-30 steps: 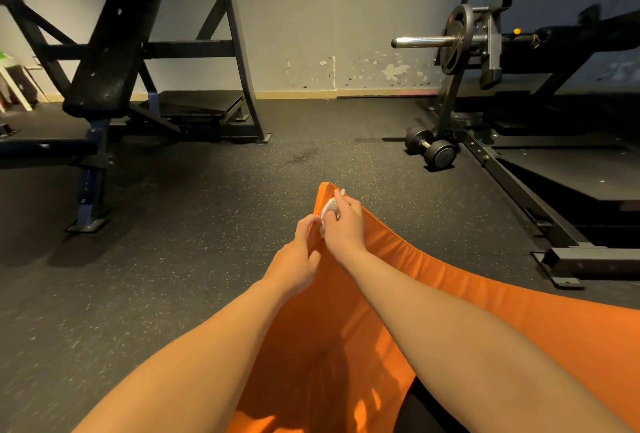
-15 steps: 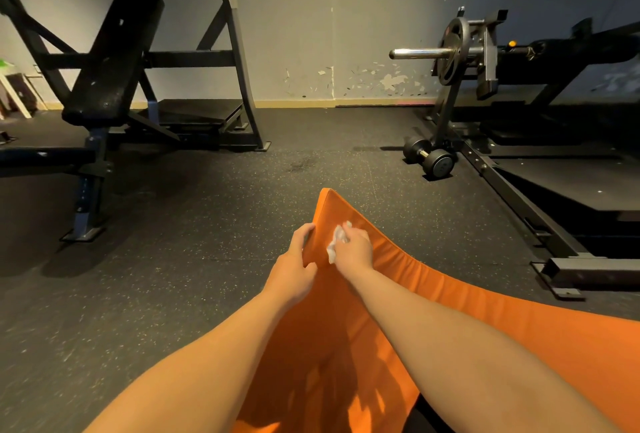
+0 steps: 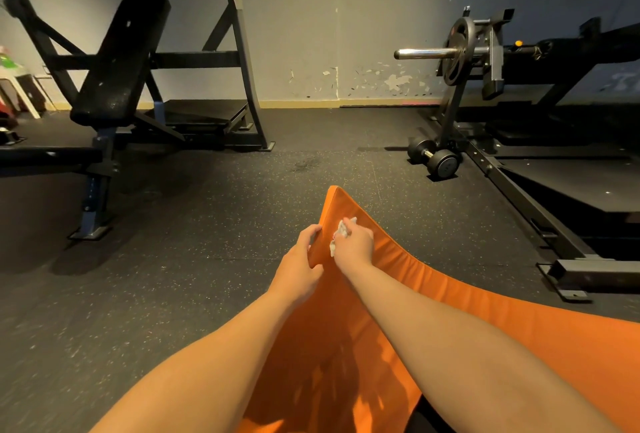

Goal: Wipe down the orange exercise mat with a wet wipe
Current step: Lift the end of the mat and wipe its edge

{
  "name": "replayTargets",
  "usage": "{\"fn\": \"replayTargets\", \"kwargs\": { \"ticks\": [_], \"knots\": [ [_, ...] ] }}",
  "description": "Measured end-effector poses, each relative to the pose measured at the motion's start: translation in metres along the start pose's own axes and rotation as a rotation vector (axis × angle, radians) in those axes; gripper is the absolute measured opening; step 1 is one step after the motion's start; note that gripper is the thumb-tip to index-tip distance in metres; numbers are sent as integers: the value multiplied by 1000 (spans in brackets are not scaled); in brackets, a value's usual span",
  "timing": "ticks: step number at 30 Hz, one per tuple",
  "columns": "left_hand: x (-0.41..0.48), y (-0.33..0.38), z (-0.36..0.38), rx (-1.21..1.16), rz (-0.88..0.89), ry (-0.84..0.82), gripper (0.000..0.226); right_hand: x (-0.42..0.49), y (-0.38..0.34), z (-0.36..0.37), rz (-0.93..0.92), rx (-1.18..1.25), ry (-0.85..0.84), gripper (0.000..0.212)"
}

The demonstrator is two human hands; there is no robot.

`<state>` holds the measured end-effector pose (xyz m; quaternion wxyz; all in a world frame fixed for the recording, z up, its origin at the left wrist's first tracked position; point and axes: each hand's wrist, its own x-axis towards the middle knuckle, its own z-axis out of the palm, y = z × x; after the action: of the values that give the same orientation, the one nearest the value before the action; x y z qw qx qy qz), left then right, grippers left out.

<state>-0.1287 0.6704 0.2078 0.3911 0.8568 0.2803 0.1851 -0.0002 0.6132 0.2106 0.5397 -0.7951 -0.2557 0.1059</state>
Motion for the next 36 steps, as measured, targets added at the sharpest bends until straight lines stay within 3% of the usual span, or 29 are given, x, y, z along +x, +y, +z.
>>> {"fn": "replayTargets", "kwargs": {
  "ticks": [5,12,16,22,28,33,36],
  "knots": [
    [-1,2,3,33,27,-28,87,-4,-22,5,-179,74,48,45],
    [-3,-4,-4,18,-32,16,77,-11,-5,-4,-227,-38,-38,44],
    [-7,2,3,60,12,-69,80,9,-23,-13,-225,43,58,47],
    [-1,-3,-4,58,-29,-48,89,-21,-1,-3,-265,-66,-64,45],
    [-4,5,1,13,-6,-58,83,-7,-16,-10,-185,62,28,57],
    [-6,4,1,11,-27,-46,76,-8,-6,1,-295,-114,-3,50],
    [-5,7,3,-10,-54,7,71,-17,-2,13,-241,-86,-3,44]
  ]
}}
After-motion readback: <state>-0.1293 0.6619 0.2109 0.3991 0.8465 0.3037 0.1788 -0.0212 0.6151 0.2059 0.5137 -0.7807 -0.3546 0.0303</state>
